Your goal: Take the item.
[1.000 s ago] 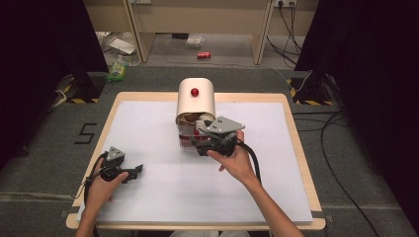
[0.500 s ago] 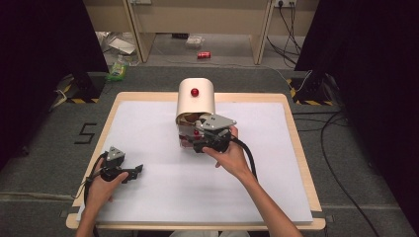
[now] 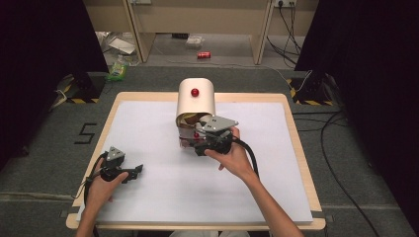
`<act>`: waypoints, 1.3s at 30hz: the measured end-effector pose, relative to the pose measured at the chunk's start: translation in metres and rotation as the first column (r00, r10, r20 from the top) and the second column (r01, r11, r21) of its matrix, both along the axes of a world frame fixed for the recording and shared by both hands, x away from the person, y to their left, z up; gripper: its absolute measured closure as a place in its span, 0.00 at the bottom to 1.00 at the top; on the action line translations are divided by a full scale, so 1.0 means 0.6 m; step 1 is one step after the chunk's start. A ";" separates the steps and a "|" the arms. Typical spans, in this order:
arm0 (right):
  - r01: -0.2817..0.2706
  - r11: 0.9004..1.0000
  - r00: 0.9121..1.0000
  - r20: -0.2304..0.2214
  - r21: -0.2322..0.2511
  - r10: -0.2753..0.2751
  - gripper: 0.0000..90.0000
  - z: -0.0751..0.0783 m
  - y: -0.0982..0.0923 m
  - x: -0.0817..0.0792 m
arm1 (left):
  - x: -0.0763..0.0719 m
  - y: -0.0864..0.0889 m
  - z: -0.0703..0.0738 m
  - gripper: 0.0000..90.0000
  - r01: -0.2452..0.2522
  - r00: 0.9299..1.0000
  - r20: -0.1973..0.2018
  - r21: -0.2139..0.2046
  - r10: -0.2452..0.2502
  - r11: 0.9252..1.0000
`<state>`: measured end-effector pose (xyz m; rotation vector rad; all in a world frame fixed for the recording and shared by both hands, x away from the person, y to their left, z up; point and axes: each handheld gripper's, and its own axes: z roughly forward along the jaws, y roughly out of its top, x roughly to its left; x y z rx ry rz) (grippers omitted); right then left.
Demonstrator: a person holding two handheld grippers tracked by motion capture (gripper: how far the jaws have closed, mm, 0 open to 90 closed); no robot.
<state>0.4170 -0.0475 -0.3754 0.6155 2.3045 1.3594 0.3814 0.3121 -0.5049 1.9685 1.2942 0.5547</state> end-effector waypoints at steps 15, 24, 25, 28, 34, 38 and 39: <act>-0.041 0.999 0.999 0.008 0.002 0.041 0.31 -0.007 -0.011 -0.040 | 0.000 0.000 0.000 0.15 0.000 1.000 0.000 0.000 0.000 1.000; -0.054 0.999 0.999 0.004 -0.004 0.054 0.32 -0.010 -0.014 -0.055 | 0.000 0.000 0.000 0.15 -0.001 1.000 0.000 -0.001 0.001 1.000; -0.060 0.998 0.998 0.003 -0.014 0.060 0.32 -0.010 -0.014 -0.059 | 0.000 0.000 0.000 0.15 -0.001 1.000 0.000 -0.001 0.001 1.000; -0.067 0.998 0.998 0.001 -0.017 0.067 0.32 -0.010 -0.016 -0.064 | 0.000 0.000 0.000 0.15 -0.001 1.000 0.000 -0.001 0.001 1.000; -0.078 0.997 0.997 -0.009 -0.026 0.078 0.32 -0.012 -0.018 -0.073 | 0.000 0.000 0.000 0.15 -0.001 1.000 0.000 -0.001 0.001 1.000; -0.078 0.996 0.997 -0.003 -0.037 0.078 0.32 -0.012 -0.016 -0.076 | 0.000 0.000 0.000 0.15 -0.001 1.000 0.000 -0.001 0.001 1.000; -0.077 0.996 0.997 -0.006 -0.038 0.077 0.32 -0.012 -0.016 -0.078 | 0.000 0.000 0.000 0.15 -0.001 1.000 0.000 -0.001 0.001 1.000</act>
